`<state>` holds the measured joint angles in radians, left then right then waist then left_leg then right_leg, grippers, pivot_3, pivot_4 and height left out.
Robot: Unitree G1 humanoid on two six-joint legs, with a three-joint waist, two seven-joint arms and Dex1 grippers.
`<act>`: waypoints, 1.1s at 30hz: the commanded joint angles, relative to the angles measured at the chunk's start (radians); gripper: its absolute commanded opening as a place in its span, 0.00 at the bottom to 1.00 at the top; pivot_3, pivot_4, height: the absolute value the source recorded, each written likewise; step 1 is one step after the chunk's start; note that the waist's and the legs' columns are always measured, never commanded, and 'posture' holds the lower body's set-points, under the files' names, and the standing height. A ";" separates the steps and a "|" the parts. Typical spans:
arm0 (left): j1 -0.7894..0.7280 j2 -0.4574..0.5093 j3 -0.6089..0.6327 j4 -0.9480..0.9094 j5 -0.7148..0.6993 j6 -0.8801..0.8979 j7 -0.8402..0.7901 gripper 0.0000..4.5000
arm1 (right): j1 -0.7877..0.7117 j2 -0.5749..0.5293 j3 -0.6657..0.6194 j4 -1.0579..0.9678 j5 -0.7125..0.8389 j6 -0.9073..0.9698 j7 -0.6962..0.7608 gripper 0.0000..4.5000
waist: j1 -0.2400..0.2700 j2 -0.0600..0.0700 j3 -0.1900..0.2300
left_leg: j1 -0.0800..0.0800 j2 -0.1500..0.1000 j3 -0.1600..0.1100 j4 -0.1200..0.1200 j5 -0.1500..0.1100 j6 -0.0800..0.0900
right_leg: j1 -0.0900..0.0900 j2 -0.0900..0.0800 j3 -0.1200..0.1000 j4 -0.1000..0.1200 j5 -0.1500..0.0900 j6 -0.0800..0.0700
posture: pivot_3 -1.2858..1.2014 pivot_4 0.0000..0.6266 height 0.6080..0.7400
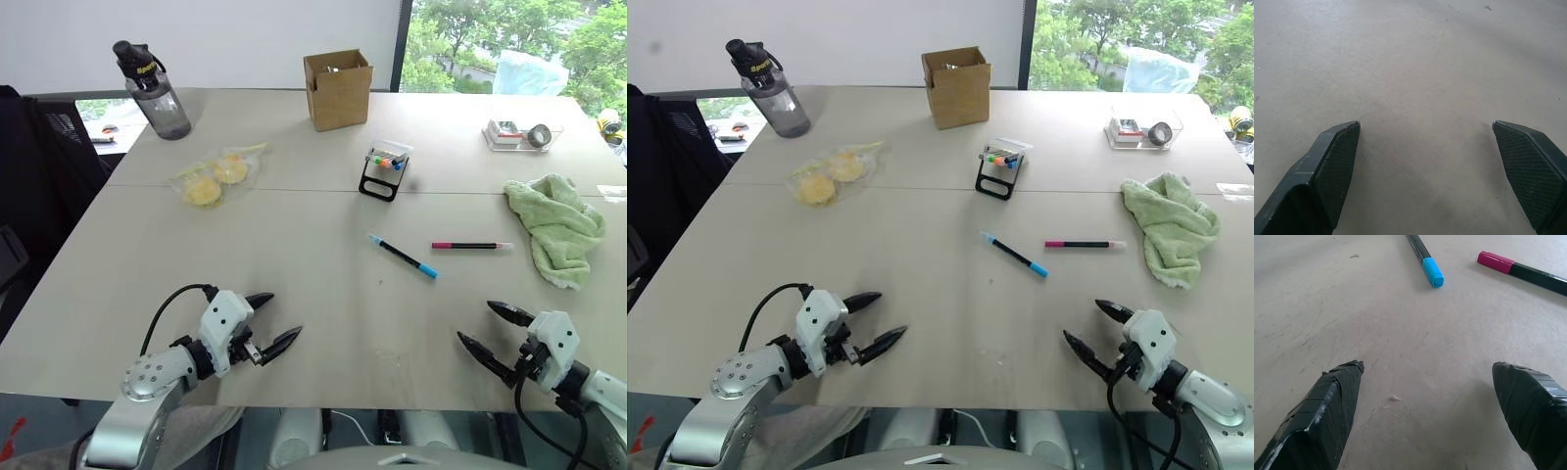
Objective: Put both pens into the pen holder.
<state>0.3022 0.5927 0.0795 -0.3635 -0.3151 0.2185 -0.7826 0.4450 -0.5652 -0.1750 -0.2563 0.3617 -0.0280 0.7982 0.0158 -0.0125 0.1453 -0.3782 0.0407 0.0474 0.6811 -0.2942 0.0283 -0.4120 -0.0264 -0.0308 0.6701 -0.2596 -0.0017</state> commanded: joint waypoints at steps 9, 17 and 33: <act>-0.032 -0.027 -0.007 -0.003 -0.002 -0.035 0.008 1.00 | -0.064 -0.023 -0.023 0.018 0.011 0.022 0.016 1.00 | -0.001 0.000 0.000 | 0.000 0.000 0.000 -0.001 0.000 0.000 | -0.001 0.001 0.000 0.000 0.002 0.002 | 0.52 0.24 0.97; -0.055 -0.037 -0.019 0.011 0.000 -0.043 0.004 1.00 | -0.076 -0.023 -0.016 0.013 0.007 0.032 0.012 1.00 | -0.001 -0.001 0.001 | -0.001 0.000 0.000 -0.001 0.000 0.000 | -0.001 0.001 0.000 0.000 0.002 0.003 | 0.52 0.24 0.97; -0.149 -0.033 0.020 -0.031 -0.223 0.106 -0.062 1.00 | -0.384 0.018 0.124 -0.018 -0.002 0.325 -0.088 1.00 | -0.002 -0.002 0.002 | -0.001 0.000 0.000 -0.001 0.000 0.000 | -0.002 0.001 0.000 0.000 0.004 0.000 | 0.52 0.24 0.97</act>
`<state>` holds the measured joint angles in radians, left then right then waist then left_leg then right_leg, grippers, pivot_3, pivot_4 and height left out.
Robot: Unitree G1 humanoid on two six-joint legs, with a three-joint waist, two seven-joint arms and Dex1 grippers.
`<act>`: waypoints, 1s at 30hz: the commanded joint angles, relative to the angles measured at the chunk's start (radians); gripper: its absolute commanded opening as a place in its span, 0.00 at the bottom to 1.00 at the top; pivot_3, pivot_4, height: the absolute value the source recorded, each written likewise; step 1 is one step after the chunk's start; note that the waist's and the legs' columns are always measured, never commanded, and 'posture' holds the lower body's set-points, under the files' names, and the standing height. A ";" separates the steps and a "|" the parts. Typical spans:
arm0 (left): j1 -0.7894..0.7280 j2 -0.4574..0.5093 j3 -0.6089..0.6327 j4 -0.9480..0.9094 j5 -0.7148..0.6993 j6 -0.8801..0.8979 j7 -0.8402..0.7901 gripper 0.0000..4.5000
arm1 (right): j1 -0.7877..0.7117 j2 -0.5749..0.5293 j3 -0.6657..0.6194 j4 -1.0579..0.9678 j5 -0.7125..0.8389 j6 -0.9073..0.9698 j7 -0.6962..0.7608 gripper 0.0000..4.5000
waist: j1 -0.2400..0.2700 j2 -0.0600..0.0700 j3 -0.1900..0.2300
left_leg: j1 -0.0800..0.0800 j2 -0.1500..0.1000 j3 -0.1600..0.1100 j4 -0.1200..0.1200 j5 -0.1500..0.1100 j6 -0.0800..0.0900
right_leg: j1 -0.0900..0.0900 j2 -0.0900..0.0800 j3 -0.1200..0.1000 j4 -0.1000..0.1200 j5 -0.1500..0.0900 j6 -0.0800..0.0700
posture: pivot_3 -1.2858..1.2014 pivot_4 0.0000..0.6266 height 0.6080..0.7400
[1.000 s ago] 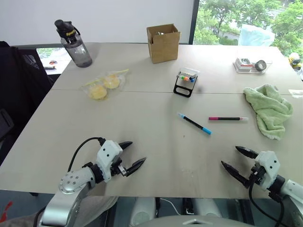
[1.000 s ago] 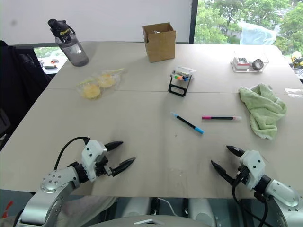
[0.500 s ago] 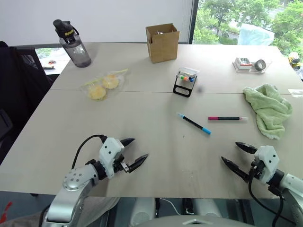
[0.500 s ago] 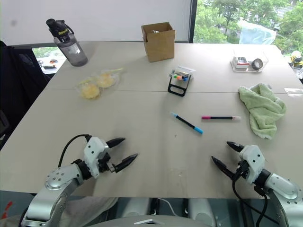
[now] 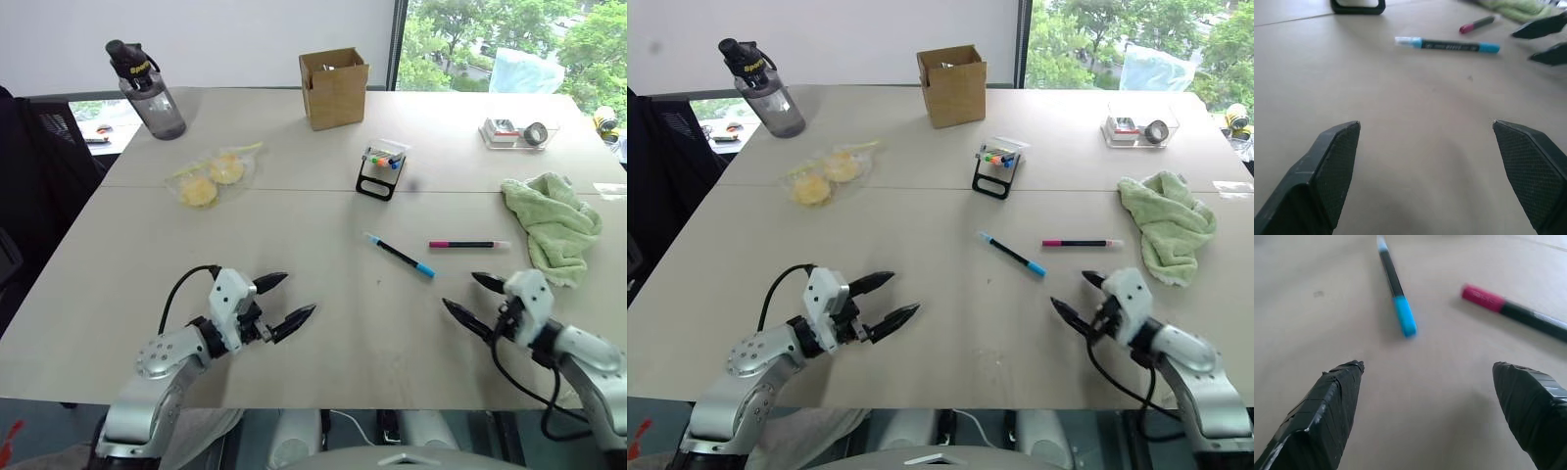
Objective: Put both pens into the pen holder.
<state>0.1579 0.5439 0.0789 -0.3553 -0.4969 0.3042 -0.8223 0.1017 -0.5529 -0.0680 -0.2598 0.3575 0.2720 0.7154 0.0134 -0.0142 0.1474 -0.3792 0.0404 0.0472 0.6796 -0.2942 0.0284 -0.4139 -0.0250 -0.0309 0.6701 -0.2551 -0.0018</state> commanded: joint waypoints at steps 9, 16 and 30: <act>-0.027 0.036 0.021 -0.051 -0.059 0.046 -0.027 1.00 | -0.142 0.065 0.148 0.058 -0.073 0.051 -0.017 0.75 | 0.000 -0.001 0.001 | -0.001 0.000 0.000 0.000 0.000 0.000 | 0.000 0.000 0.000 -0.001 0.000 0.000 | 0.52 0.24 0.97; -0.034 0.034 0.023 -0.069 -0.074 0.060 -0.017 1.00 | -0.129 0.078 0.149 0.053 -0.091 0.037 -0.035 0.02 | -0.001 -0.002 0.001 | -0.001 0.000 0.000 0.000 0.000 0.000 | 0.000 0.000 0.000 -0.001 0.000 0.000 | 0.52 0.24 0.97; -0.330 -0.314 0.165 0.061 -0.813 0.469 0.520 1.00 | -0.167 0.154 0.147 -0.176 0.129 0.167 -0.009 0.00 | -0.007 -0.008 0.006 | -0.002 -0.001 -0.003 0.004 0.000 0.000 | 0.000 -0.002 -0.002 0.002 0.001 0.001 | 0.52 0.24 0.97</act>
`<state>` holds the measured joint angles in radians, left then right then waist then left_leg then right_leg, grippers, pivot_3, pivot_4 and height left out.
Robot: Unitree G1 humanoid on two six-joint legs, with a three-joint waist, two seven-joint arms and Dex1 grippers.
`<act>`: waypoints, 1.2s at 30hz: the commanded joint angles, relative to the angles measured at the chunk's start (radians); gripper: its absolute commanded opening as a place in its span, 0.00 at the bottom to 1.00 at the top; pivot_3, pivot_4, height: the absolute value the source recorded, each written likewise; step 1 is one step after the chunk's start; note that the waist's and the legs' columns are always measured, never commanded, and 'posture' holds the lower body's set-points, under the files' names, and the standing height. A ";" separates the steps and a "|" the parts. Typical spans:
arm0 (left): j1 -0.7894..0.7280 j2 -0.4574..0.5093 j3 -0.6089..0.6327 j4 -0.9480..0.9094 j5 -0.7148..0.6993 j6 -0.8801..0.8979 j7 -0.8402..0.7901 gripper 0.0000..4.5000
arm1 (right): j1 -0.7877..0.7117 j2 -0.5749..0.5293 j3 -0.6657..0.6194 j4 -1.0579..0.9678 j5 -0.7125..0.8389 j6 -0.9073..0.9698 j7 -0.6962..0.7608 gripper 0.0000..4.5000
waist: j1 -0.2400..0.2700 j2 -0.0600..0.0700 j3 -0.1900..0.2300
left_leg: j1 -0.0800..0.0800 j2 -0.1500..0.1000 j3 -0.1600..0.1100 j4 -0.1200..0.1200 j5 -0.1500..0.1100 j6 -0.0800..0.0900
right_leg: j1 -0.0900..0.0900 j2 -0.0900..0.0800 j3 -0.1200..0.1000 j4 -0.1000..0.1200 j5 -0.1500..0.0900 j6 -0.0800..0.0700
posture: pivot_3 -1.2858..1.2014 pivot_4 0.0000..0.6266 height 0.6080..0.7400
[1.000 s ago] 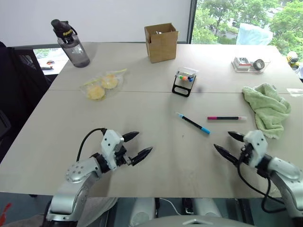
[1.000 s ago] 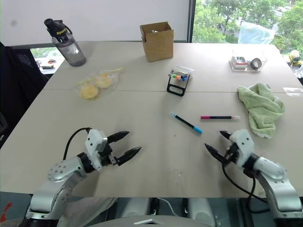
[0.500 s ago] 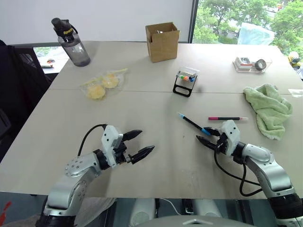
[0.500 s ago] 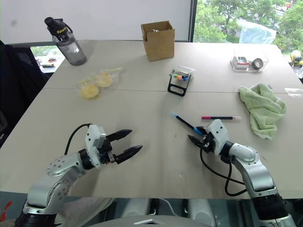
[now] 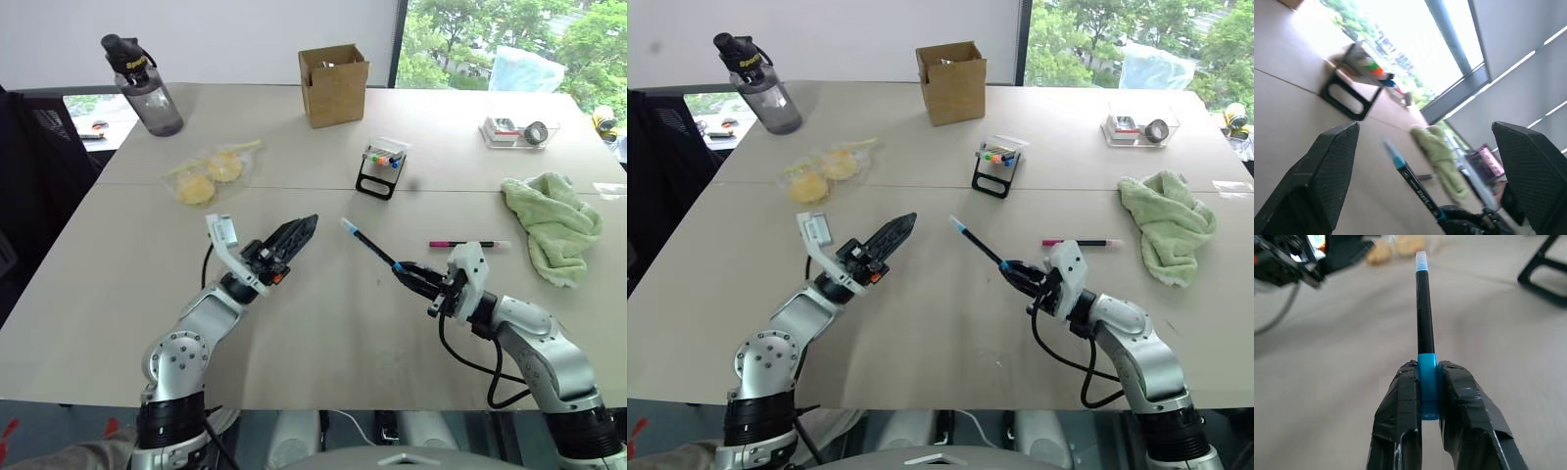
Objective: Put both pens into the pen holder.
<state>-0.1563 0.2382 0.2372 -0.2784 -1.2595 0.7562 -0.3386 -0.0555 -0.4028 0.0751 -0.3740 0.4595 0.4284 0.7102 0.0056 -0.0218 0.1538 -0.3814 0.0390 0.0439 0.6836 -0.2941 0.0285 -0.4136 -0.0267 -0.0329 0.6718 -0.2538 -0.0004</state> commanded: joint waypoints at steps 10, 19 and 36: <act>-0.071 -0.026 0.009 0.012 -0.092 0.026 0.057 1.00 | -0.030 0.010 0.029 -0.124 0.076 0.047 0.009 0.00 | 0.005 0.000 0.000 | 0.001 -0.001 0.000 0.000 0.000 0.000 | 0.000 0.002 0.001 0.000 0.000 0.000 | 0.52 0.24 0.97; -0.084 -0.026 -0.009 0.009 -0.076 0.019 0.031 0.19 | -0.041 0.002 0.017 -0.132 0.122 0.069 0.016 0.12 | 0.005 0.000 0.000 | 0.000 -0.001 0.000 0.000 0.000 0.000 | 0.000 0.001 0.001 0.000 0.000 0.000 | 0.52 0.24 0.97; -0.291 0.257 -0.252 0.033 0.476 -0.218 -0.451 0.00 | -0.403 -0.150 0.059 -0.146 0.161 0.497 -0.062 0.99 | 0.006 0.000 0.003 | -0.001 -0.001 0.001 -0.001 0.000 0.000 | -0.001 0.007 0.002 -0.001 0.000 -0.001 | 0.52 0.24 0.97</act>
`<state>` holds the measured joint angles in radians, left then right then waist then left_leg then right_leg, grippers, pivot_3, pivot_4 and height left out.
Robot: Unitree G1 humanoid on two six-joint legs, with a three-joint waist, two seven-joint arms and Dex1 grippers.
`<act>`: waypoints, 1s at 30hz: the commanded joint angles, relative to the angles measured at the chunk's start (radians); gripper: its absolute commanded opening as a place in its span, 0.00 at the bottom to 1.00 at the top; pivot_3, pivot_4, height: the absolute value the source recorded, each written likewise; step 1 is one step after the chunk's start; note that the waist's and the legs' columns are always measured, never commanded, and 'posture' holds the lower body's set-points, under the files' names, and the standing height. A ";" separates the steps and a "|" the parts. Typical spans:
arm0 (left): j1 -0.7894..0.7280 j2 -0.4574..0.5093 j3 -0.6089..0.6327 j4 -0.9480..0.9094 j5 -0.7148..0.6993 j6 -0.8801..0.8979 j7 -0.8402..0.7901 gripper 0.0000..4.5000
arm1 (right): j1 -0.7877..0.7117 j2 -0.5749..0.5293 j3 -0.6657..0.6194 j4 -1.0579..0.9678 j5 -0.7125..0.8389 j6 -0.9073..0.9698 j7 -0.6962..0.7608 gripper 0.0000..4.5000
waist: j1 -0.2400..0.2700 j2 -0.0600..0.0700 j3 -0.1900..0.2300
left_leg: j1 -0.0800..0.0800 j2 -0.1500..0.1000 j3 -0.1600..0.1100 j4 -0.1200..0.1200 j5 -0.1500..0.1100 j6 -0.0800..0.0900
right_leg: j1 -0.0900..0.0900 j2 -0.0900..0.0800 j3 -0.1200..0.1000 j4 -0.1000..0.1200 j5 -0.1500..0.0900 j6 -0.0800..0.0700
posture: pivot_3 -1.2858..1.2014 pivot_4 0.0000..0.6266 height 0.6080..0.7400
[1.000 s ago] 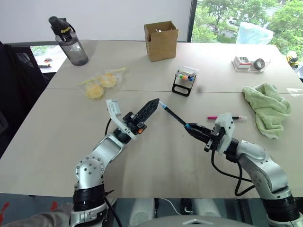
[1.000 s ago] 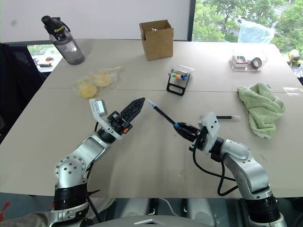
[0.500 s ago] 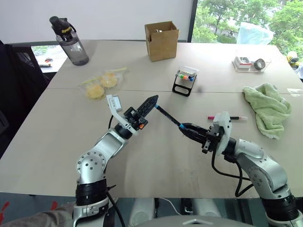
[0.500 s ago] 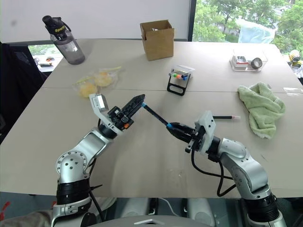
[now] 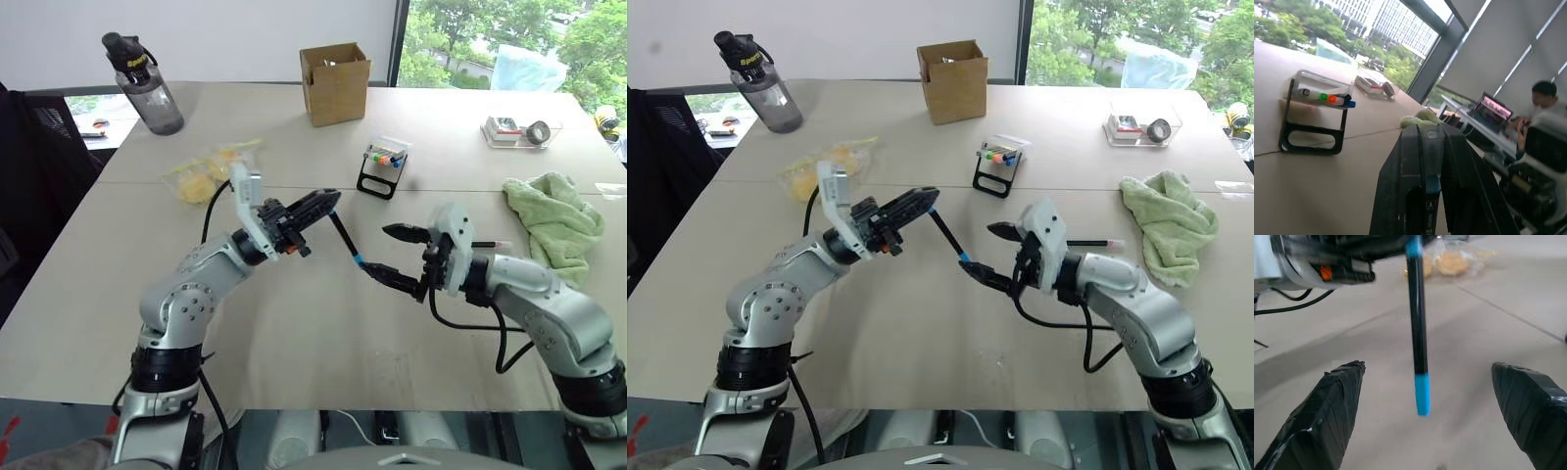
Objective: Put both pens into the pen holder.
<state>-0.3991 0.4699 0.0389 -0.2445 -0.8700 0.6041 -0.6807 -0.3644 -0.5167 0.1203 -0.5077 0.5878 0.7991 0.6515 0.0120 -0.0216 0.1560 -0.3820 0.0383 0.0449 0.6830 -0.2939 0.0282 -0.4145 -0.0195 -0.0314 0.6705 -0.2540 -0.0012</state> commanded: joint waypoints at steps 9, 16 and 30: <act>-0.133 0.051 -0.165 0.059 0.260 -0.157 -0.288 0.00 | -0.430 -0.008 0.039 0.137 0.156 0.575 -0.020 0.99 | -0.001 0.000 0.002 | -0.002 0.001 -0.001 -0.002 0.000 0.000 | -0.002 -0.005 -0.001 -0.002 0.000 0.000 | 0.52 0.24 0.97; -0.121 0.034 -0.143 0.069 0.285 -0.171 -0.309 0.00 | -0.490 0.033 0.059 0.190 0.133 0.629 -0.058 0.50 | 0.000 0.000 0.002 | -0.017 0.000 -0.001 0.000 0.000 0.000 | -0.015 -0.008 -0.002 -0.001 0.001 0.001 | 0.52 0.24 0.97; -0.110 0.000 -0.127 0.073 0.301 -0.159 -0.312 0.00 | -0.494 0.124 -0.002 0.199 0.139 0.666 -0.111 0.01 | -0.003 0.000 0.002 | -0.017 0.000 -0.001 0.001 0.000 0.000 | -0.016 -0.008 -0.003 0.002 0.001 0.001 | 0.52 0.24 0.97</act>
<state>-0.5047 0.4845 -0.0797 -0.1491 -0.5528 0.4523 -0.9766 -0.8319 -0.4072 0.1500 -0.2848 0.7137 1.4795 0.5379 0.0094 -0.0212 0.1578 -0.3993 0.0380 0.0441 0.6838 -0.2937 0.0285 -0.4309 -0.0275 -0.0343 0.6730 -0.2527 0.0001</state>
